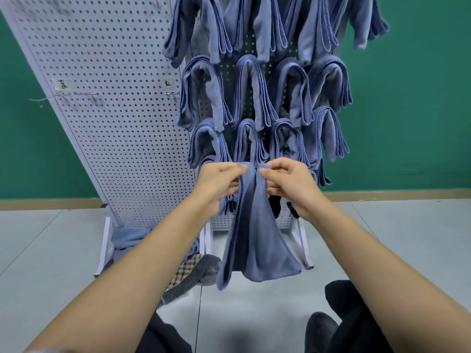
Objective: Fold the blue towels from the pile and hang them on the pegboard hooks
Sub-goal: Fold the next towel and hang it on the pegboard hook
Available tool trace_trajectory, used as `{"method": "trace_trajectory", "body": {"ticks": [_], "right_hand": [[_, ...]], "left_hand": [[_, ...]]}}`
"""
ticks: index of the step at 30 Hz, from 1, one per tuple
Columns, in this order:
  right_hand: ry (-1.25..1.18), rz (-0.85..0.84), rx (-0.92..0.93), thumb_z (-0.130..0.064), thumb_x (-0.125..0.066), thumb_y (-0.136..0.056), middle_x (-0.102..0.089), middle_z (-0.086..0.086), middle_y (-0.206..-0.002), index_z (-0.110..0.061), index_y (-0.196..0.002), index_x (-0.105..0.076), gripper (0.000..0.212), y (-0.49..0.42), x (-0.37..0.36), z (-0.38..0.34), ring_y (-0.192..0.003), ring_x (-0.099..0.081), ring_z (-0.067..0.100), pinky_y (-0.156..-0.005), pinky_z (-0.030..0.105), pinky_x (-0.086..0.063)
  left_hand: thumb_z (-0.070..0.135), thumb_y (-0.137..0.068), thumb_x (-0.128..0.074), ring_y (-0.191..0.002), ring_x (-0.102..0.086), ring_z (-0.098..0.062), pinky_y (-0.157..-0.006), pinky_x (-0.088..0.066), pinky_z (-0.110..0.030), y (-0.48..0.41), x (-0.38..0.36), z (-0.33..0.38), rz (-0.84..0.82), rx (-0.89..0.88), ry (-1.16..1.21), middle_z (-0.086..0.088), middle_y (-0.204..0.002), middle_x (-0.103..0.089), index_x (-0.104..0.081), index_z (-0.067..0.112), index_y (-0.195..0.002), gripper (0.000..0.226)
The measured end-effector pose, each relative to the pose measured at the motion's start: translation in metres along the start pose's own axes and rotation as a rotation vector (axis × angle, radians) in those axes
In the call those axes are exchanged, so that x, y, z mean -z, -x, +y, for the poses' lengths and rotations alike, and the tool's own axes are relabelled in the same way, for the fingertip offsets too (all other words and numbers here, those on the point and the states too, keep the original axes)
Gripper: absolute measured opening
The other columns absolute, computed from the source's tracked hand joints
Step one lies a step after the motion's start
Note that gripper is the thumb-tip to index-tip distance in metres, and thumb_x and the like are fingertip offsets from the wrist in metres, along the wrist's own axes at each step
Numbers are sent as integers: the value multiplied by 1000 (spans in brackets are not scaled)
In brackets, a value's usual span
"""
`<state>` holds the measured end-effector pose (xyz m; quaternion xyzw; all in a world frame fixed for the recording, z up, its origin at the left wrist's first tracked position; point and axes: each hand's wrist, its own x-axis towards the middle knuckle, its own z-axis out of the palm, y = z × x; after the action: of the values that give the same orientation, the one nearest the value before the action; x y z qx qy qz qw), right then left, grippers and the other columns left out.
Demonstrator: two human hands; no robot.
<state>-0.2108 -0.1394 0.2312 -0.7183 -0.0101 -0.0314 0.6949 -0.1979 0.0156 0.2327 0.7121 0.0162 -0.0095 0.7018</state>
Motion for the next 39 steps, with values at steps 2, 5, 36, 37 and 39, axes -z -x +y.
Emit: {"method": "trace_trajectory", "body": {"ticks": [2,5,36,37,39], "right_hand": [[18,-7,31,-8,-66,-88,-59,2,-68,-10,-85,-61,6,3,-6,0,-54,-56,7,-62,23,-56],[-64,-31,58,-12,-62,-91,-66,4,-75,-9,-89,-66,5,7,-9,-2,-64,-66,9,-68,24,-57],[614,-49,271,-26,-81,-73,-60,-7,-110,-23,-121,-58,53,-29,43,5,-102,-54,7,-92,22,-43],[679,-93,281,-31,-81,-74,-61,-10,-108,-24,-117,-60,49,-29,41,7,-100,-54,4,-90,22,-42],[707,-185,275,-36,-75,-79,-60,-13,-84,-23,-91,-64,21,-29,36,9,-78,-52,2,-73,23,-41]], "left_hand": [[18,-89,-66,-57,-58,1,-57,-50,-14,2,-7,0,2,-35,-31,13,-60,-63,-72,15,-93,8],[24,-90,-65,-62,-61,0,-64,-51,-16,5,-9,3,-7,-83,-2,14,-64,-68,-75,15,-94,13],[16,-101,-43,-86,-59,-11,-87,-45,-32,-27,-3,-2,-254,-175,-91,2,-90,-67,-63,19,-99,21],[14,-101,-43,-86,-58,-10,-88,-44,-31,-27,-6,-3,-300,-176,-81,3,-90,-66,-63,20,-96,22],[13,-101,-42,-89,-59,-11,-90,-45,-31,-28,-9,-4,-341,-158,-47,1,-92,-66,-63,20,-95,23]]}}
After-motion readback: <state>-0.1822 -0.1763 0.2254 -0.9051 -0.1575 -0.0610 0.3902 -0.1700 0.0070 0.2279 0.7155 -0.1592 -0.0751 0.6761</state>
